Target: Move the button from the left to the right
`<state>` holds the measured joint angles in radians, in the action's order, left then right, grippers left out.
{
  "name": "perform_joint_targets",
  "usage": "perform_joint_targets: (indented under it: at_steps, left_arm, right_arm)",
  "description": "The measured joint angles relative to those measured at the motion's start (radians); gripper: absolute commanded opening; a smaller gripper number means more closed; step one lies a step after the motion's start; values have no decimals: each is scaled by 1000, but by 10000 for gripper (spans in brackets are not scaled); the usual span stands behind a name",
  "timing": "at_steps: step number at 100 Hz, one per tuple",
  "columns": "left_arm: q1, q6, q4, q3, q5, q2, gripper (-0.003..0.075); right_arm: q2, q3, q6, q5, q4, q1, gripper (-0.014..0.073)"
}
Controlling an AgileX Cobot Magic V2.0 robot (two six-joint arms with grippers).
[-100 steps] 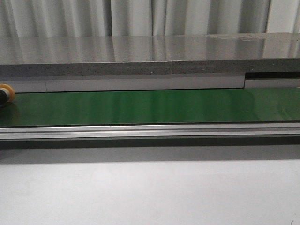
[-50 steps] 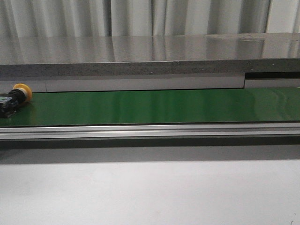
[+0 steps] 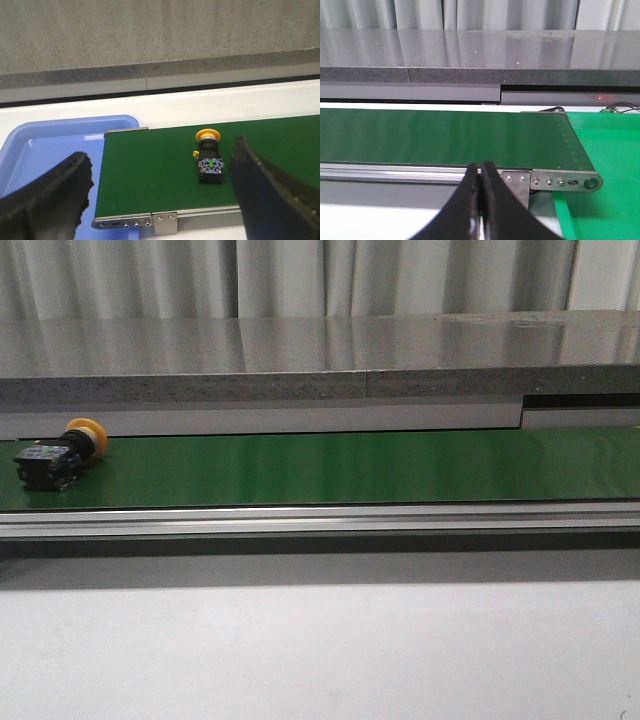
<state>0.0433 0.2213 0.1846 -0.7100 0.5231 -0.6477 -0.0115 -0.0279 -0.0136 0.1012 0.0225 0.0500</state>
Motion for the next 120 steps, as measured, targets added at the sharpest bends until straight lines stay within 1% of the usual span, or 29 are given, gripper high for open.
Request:
perform_joint_targets:
  at_steps: [13, 24, 39, 50, 69, 75, 80, 87, 113, 118, 120]
  left_arm:
    - [-33, 5, 0, 142, -79, 135, 554]
    - [-37, 9, 0, 256, -147, 246, 554]
    - [-39, 11, 2, 373, -246, 357, 554]
    - [-39, 11, 5, 438, -313, 381, 554]
    - [-39, 11, 5, 473, -344, 385, 552]
    - [-39, 11, 5, 474, -346, 385, 534]
    - [-39, 11, 7, 474, -350, 385, 501]
    - [-39, 11, 7, 474, -350, 385, 422]
    - [-39, 11, 7, 474, -350, 385, 34]
    - [-39, 11, 7, 474, -350, 385, -20]
    - [-39, 11, 7, 474, -350, 385, -20]
  right_arm:
    - [0, 0, 0, 0, 0, 0, -67]
    - [0, 0, 0, 0, 0, 0, -67]
    - [0, 0, 0, 0, 0, 0, -67]
    - [0, 0, 0, 0, 0, 0, -67]
    - [0, 0, 0, 0, 0, 0, -67]
    - [0, 0, 0, 0, 0, 0, -67]
    - [0, 0, 0, 0, 0, 0, -67]
    - [0, 0, 0, 0, 0, 0, -67]
    - [0, 0, 0, 0, 0, 0, -67]
    - [0, 0, 0, 0, 0, 0, -67]
    - [0, 0, 0, 0, 0, 0, -67]
